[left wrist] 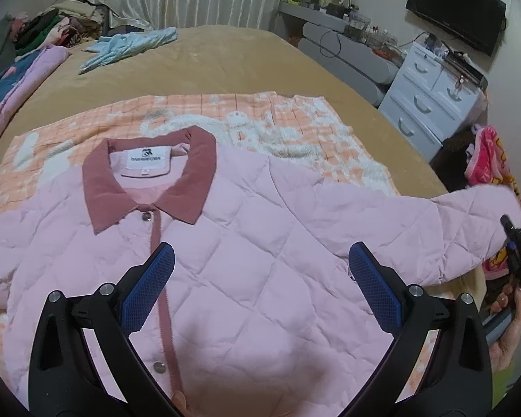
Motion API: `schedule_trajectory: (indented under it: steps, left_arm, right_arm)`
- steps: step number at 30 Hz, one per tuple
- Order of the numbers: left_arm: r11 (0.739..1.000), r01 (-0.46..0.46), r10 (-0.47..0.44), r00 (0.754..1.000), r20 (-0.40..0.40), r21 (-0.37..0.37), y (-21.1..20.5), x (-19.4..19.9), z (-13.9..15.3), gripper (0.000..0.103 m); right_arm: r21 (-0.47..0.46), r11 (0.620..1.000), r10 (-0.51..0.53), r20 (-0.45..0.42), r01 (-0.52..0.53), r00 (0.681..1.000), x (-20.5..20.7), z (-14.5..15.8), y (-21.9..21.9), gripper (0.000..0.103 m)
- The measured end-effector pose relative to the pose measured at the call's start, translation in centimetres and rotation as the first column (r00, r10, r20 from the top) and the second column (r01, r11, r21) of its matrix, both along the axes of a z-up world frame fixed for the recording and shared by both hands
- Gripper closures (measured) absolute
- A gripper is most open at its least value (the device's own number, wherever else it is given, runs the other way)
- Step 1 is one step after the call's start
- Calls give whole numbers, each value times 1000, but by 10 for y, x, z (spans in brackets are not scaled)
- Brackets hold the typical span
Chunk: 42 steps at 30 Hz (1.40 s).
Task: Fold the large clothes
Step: 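Close the right tool on the sleeve cuff and lift it, then carry the held sleeve with the right tool across the jacket body toward the collar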
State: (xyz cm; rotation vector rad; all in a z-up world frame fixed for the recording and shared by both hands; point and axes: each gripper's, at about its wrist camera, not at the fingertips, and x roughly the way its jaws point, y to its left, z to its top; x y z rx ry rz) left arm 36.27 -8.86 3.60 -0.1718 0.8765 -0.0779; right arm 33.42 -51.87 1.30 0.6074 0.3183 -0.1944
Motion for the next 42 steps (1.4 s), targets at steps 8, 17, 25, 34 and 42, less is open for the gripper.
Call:
schedule_trajectory:
  steps: [8,17,25,34,42]
  left_arm:
    - [999,27,-25,998,51,-37,19,-15,27,9]
    - [997,11,-4,996,94,-74,55,-30,54,9]
    - [995,-22,34,991,129,-96,94,-51,72,9]
    - [992,-71,84,988,129,-100,137,-68,76,9]
    - [980,-124,141,984,110,-154,173,-77,70,9]
  right_arm:
    - [-205,962,186,17,-179,982,11,70,80,87]
    - [-348,893,307,8,-285,952,13,115,164,87]
    - [-406,841,392,0,-359,920,11,140,226,87]
    - [-452,775,483,-29,-442,875,3,142,288,87]
    - [-471,725,547,-51,-503,835,-3,137,339,87]
